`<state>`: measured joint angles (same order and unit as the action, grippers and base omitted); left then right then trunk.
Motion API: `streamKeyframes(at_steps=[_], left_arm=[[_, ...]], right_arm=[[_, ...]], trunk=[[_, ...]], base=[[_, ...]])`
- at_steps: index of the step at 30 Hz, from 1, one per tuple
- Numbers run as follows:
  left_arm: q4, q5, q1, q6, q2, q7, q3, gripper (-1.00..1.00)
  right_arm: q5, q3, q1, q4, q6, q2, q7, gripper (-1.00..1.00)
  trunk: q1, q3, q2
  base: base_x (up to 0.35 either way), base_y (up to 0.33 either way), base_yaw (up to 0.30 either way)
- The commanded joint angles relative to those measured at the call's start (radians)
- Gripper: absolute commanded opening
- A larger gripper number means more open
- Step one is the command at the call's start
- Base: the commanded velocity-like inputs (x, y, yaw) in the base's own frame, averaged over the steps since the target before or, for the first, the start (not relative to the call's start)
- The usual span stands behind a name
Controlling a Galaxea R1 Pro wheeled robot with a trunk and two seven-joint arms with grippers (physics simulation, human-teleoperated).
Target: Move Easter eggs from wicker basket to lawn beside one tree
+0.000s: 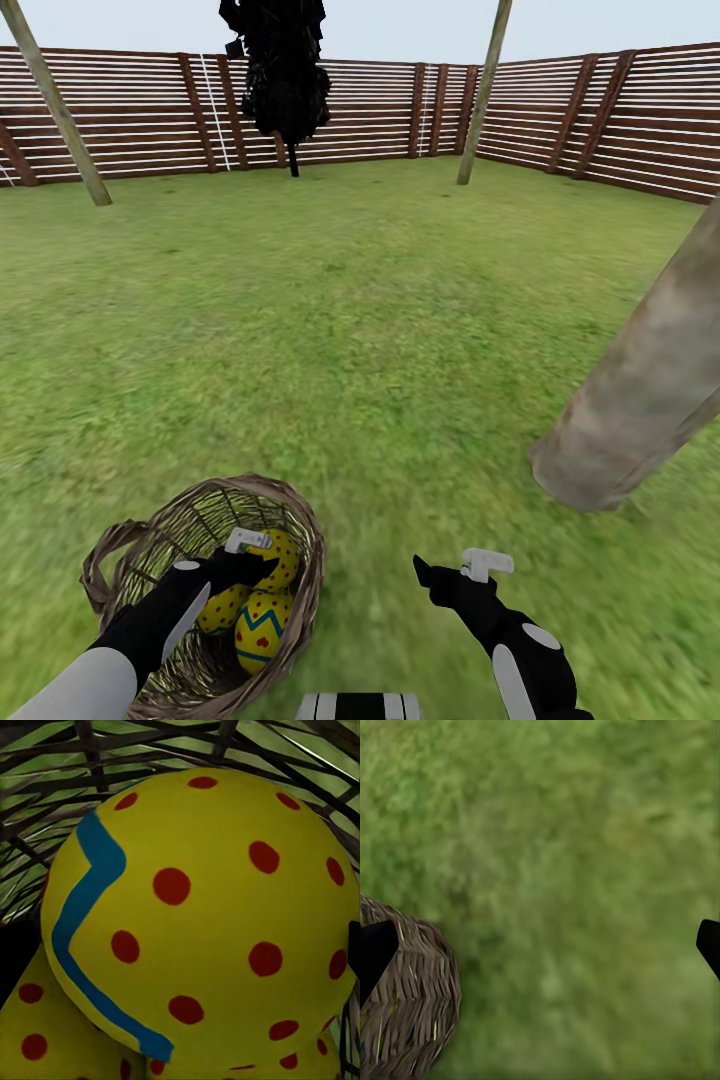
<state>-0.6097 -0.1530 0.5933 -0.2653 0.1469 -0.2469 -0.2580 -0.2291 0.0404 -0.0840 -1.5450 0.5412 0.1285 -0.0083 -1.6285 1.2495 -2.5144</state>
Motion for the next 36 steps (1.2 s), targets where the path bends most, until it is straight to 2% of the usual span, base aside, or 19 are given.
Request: streamKeyframes(at_steps=[1,10,11,36], left_arm=[[-0.001,-0.008,0.0,-0.006,0.001,0.002,-0.004,1.0],[-0.003,-0.008,0.0,-0.005,-0.002,0.003,-0.01,1.0],[-0.003,-0.008,0.0,-0.005,-0.002,0.004,-0.01,-1.0],[-0.009,-0.01,-0.001,-0.007,-0.003,0.001,-0.007,-1.0]], right_arm=[[-0.004,-0.001,0.0,-0.001,0.005,0.0,-0.001,1.0],[-0.003,-0.001,0.0,-0.001,0.005,0.0,-0.001,1.0],[-0.003,-0.001,0.0,-0.001,0.005,0.0,-0.001,1.0],[-0.004,-0.001,0.0,-0.001,0.005,0.0,-0.001,1.0]], trunk=[[0.0,0.001,0.0],[-0.001,0.009,-0.001],[-0.001,0.009,-0.001],[-0.001,0.009,-0.001]], base=[[0.0,0.0,0.0],[0.0,0.0,0.0],[0.0,0.0,0.0],[0.0,0.0,0.0]])
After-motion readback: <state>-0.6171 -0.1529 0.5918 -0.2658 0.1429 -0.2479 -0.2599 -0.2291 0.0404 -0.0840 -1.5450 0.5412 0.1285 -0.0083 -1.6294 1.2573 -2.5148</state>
